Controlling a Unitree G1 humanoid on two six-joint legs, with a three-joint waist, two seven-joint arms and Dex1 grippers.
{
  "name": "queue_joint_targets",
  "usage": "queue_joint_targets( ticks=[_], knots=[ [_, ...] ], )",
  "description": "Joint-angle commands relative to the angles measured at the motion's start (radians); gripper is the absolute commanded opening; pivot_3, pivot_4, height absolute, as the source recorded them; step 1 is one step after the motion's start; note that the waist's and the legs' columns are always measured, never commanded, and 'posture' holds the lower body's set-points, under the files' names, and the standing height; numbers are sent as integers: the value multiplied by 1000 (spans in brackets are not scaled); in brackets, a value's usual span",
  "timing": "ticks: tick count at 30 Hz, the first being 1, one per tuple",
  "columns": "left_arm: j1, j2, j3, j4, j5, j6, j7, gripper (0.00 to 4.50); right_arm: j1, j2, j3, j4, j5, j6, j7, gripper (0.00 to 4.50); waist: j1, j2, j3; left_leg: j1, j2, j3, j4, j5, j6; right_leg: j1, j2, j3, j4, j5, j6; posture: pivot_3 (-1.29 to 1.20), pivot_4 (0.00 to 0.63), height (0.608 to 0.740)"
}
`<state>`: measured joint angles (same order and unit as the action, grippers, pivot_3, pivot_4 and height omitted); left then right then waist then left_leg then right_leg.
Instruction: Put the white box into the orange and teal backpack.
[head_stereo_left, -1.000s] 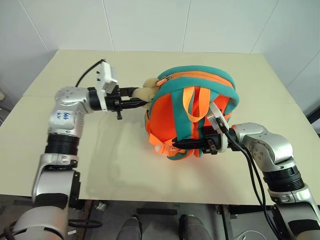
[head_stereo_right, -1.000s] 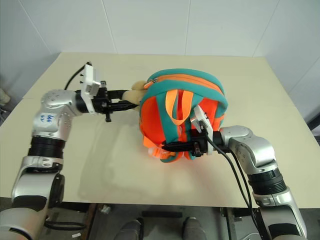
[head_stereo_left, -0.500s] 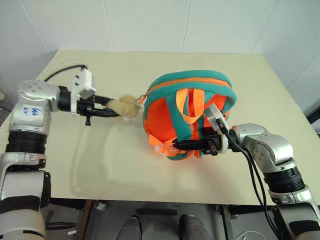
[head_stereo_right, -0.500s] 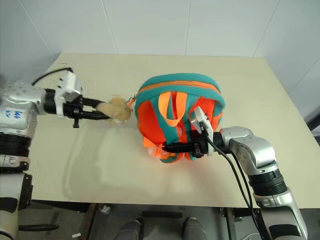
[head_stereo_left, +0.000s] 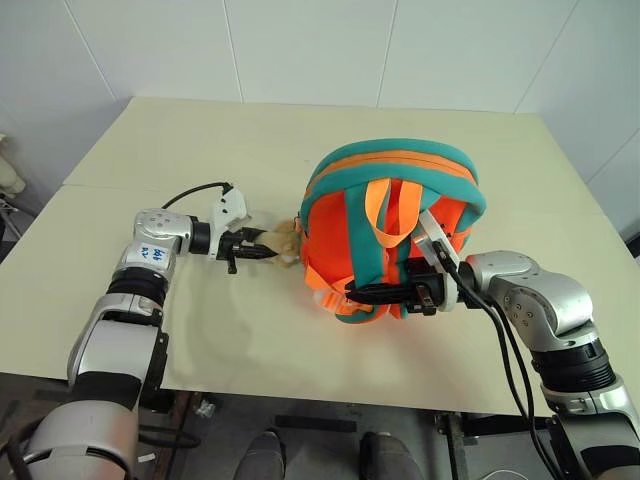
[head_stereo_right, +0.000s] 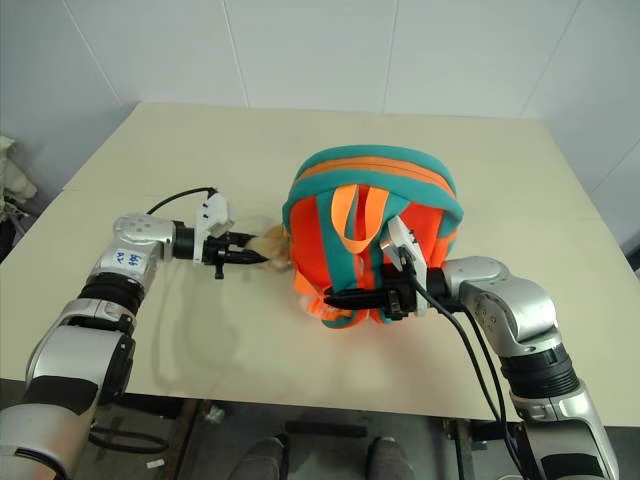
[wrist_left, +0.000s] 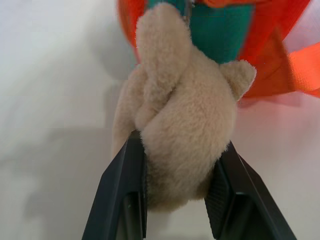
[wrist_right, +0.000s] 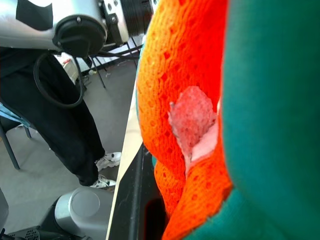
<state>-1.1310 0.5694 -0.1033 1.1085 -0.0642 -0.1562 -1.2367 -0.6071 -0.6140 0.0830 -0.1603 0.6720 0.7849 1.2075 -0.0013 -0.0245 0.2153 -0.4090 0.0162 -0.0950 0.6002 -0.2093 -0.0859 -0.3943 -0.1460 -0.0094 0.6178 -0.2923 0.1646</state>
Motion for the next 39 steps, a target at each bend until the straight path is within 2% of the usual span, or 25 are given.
queue_joint_targets(
  ticks=[1,5,8,13,14,16,17,19,21,23,25,30,34,39],
  knots=[
    [-63,50,31,5,5,-4,-34,1119,11,-8,-26,-36,20,-8,-10,274,-1,0,0,0,0,0,0,0,0,0,0,0,0,0,0,0,150,740],
    [-45,58,18,16,34,-17,-41,1119,14,3,-28,-32,19,-16,-20,274,-8,0,0,1,0,1,-3,0,0,0,0,0,-1,0,0,0,150,740],
    [38,23,-3,-16,48,-19,-60,1119,26,16,-29,-40,32,-3,-37,274,-6,0,0,0,0,1,-4,0,0,0,0,0,0,0,0,0,150,740],
    [131,32,25,-148,10,15,-94,1119,43,-11,-40,-45,16,-17,-48,274,-3,-1,0,0,0,0,-3,0,0,0,0,0,1,0,0,0,150,740],
    [149,46,48,-201,-16,11,-96,1809,41,-9,-79,-46,37,-19,-60,953,-3,-1,0,0,0,1,-3,0,0,0,0,0,0,0,0,0,150,740],
    [185,66,101,-316,-84,60,-97,2340,43,-13,-138,-53,73,-24,-71,1479,-4,-1,0,0,0,1,-3,0,0,0,0,0,-1,0,0,0,150,740],
    [213,83,130,-395,-122,105,-99,2748,48,-22,-165,-59,79,-27,-80,1875,-4,-1,0,1,0,1,-3,0,0,0,0,0,-1,0,0,0,150,740],
    [292,134,154,-554,-153,181,-108,3250,72,-61,-202,-78,89,-19,-74,2419,-4,-1,0,0,0,0,-3,0,0,0,0,0,-1,0,0,0,150,740],
    [370,181,160,-687,-169,242,-115,3963,97,-97,-222,-94,97,-9,-68,3177,-4,-1,0,0,1,0,-4,0,0,0,0,0,0,0,0,0,150,740],
    [461,225,188,-805,-204,316,-105,4493,129,-140,-255,-107,107,-10,-52,3802,-4,0,0,0,1,1,-5,0,0,0,0,0,-1,0,0,0,150,740],
    [532,254,210,-878,-227,367,-87,4500,156,-178,-280,-90,102,-28,-27,4431,-3,0,0,1,1,1,-6,-1,0,0,0,1,-2,-1,-1,0,150,740],
    [680,274,288,-1010,-278,418,-18,4500,246,-273,-314,24,-34,-211,23,4476,-1,-1,0,2,1,1,-5,-1,1,1,0,1,-5,-1,-1,0,150,740],
    [730,229,350,-1097,-354,469,58,4500,303,-264,-374,127,-119,-370,-21,4476,1,0,0,2,1,1,-5,-1,1,1,0,0,-6,0,-2,0,150,740],
    [752,214,336,-1152,-379,505,100,4500,320,-243,-420,168,-119,-428,-61,4476,-7,0,0,3,1,2,-5,-1,1,2,0,1,-6,1,-2,0,150,740]
  ],
)
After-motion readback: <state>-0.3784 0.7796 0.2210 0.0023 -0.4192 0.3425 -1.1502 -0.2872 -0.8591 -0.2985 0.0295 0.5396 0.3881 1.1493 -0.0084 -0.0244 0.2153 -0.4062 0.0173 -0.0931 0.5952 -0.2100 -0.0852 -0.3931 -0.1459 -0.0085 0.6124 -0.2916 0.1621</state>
